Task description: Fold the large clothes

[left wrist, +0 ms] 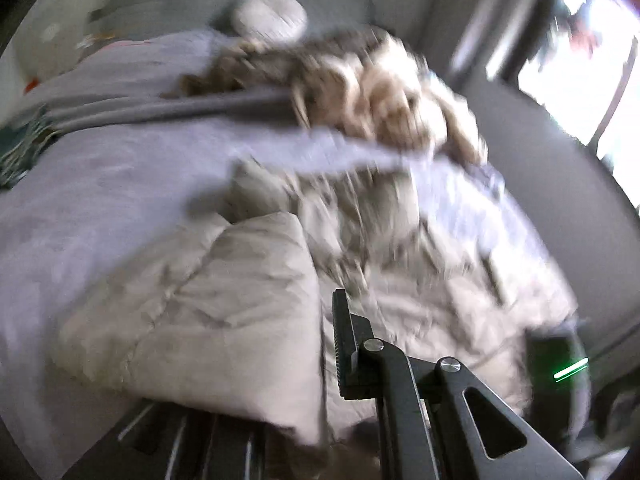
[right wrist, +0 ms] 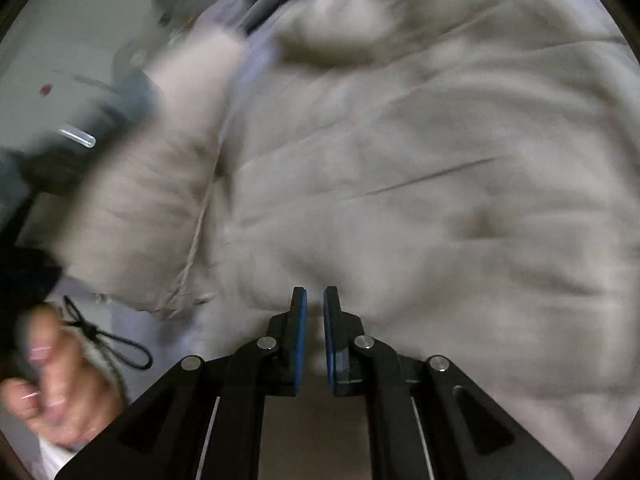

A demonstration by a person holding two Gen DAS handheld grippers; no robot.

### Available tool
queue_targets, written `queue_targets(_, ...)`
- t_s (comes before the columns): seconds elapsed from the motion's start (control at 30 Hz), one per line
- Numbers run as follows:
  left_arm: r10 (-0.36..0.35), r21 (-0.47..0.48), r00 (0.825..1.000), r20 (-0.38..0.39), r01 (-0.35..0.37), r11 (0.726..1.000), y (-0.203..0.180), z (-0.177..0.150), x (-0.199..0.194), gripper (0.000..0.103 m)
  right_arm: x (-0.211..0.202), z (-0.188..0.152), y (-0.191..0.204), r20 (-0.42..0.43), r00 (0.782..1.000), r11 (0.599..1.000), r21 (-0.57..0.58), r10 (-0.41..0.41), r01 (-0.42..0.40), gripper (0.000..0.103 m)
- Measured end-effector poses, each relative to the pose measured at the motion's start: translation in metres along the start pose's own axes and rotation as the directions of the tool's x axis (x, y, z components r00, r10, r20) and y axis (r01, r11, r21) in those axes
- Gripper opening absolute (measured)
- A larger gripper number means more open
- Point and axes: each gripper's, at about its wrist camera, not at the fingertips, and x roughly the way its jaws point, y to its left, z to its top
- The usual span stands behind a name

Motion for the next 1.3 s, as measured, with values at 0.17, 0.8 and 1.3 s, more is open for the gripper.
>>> queue_targets(0.17, 0.121, 0.109, 0.982, -0.143, -0.106, 0.988, -0.03, -0.038, 0.062, 0.013, -0.046, 0.006, -0.047, 0.073, 0.994, 0.996, 0.045, -0.081, 0.078, 0.01)
queue_targets(0.8, 0.076, -0.227, 0.996, -0.055, -0.087, 0.97, 0.134, -0.044, -0.074, 0.103, -0.079, -0.003, 0.048, 0.242, 0.944, 0.873, -0.382, -0.222, 0.303, 0.079)
queue_targets(1.3, -0.137, -0.512, 0.983, -0.118, 0.058, 0.857, 0.222, -0.062, -0.011, 0.016, 0.054, -0.017, 0.153, 0.516, 0.693, 0.314, -0.638, -0.504, 0.703, 0.072)
